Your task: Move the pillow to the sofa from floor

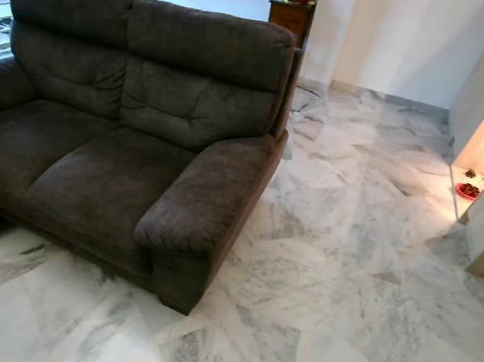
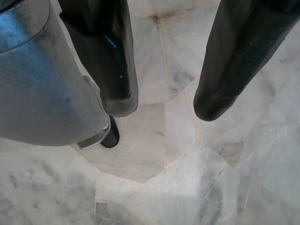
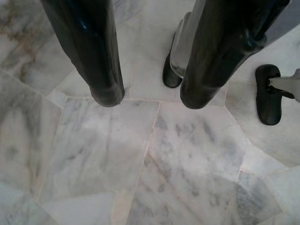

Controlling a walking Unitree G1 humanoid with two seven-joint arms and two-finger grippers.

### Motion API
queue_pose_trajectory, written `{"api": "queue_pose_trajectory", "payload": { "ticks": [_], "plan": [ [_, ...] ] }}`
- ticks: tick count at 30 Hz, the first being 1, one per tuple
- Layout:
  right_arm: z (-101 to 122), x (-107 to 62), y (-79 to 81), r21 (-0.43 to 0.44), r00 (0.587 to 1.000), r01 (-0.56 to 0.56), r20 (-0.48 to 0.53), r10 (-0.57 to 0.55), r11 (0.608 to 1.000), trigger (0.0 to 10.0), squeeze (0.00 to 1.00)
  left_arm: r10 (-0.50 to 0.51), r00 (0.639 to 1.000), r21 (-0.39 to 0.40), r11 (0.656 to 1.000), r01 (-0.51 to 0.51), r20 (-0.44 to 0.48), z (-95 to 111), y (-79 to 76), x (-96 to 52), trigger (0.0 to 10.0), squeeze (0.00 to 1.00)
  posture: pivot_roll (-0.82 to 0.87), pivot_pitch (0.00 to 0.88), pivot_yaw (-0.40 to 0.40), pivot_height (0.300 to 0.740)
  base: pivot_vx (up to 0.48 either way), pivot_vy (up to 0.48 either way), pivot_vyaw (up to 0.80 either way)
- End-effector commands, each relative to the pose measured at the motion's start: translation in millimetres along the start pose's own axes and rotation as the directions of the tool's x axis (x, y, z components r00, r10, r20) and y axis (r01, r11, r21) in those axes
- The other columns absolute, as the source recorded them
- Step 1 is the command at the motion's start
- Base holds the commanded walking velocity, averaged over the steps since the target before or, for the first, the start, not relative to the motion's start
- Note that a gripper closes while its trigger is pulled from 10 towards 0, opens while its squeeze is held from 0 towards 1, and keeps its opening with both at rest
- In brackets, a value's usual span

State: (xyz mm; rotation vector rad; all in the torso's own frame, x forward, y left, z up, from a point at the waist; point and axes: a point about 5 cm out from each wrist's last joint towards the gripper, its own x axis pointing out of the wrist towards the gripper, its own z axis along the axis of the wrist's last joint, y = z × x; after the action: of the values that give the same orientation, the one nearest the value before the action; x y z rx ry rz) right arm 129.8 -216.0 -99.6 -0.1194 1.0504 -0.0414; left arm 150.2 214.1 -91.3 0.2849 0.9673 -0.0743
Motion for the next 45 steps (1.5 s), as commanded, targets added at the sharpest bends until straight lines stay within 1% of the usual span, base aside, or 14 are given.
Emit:
{"api": "queue_pose_trajectory", "payload": {
  "ticks": [1, 4, 19, 23, 26, 45],
  "plan": [
    [23.3, 4.0, -15.6, 0.566, 0.994, 0.057, 0.044, -0.099, 0.823, 10.0, 0.0, -0.044, 0.998, -0.137, 0.99, 0.038, -0.037, 34.1, 9.9, 10.0, 10.0, 0.0, -0.08, 0.0, 0.046, 0.74, 0.0, 0.349, 0.0],
    [23.3, 4.0, -15.8, 0.558, 0.994, 0.059, 0.041, -0.098, 0.828, 10.0, 0.0, -0.044, 0.998, -0.137, 0.99, 0.039, -0.037, 34.1, 9.9, 10.0, 10.0, 0.0, -0.08, 0.0, 0.046, 0.74, 0.0, 0.349, 0.0],
    [23.6, 4.2, -15.0, 0.575, 0.994, 0.06, 0.039, -0.101, 0.816, 10.0, 0.0, -0.041, 0.998, -0.137, 0.99, 0.036, -0.038, 33.0, 12.3, 9.5, 10.0, 0.0, -0.08, 0.0, 0.046, 0.74, 0.0, 0.35, 0.0],
    [23.4, 4.3, -15.1, 0.56, 0.995, 0.057, 0.036, -0.093, 0.826, 10.0, 0.0, -0.042, 0.998, -0.138, 0.99, 0.036, -0.038, 32.9, 12.3, 9.5, 10.0, 0.0, -0.08, 0.0, 0.045, 0.74, 0.0, 0.349, -0.72],
    [23.3, 4.2, -15.3, 0.576, 0.994, 0.061, 0.036, -0.1, 0.815, 10.0, 0.0, -0.042, 0.998, -0.139, 0.99, 0.036, -0.037, 32.9, 12.4, 9.5, 10.0, 0.0, -0.08, 0.0, 0.046, 0.74, 0.0, 0.35, -0.55],
    [21.9, 3.8, -15.6, 0.563, 0.995, 0.055, 0.039, -0.093, 0.825, 10.0, 0.0, -0.041, 0.998, -0.146, 0.989, 0.035, -0.038, 30.9, 11.3, 9.2, 10.0, 0.0, -0.07, 0.0, 0.044, 0.74, 0.0, 0.352, 0.0]
  ]
}}
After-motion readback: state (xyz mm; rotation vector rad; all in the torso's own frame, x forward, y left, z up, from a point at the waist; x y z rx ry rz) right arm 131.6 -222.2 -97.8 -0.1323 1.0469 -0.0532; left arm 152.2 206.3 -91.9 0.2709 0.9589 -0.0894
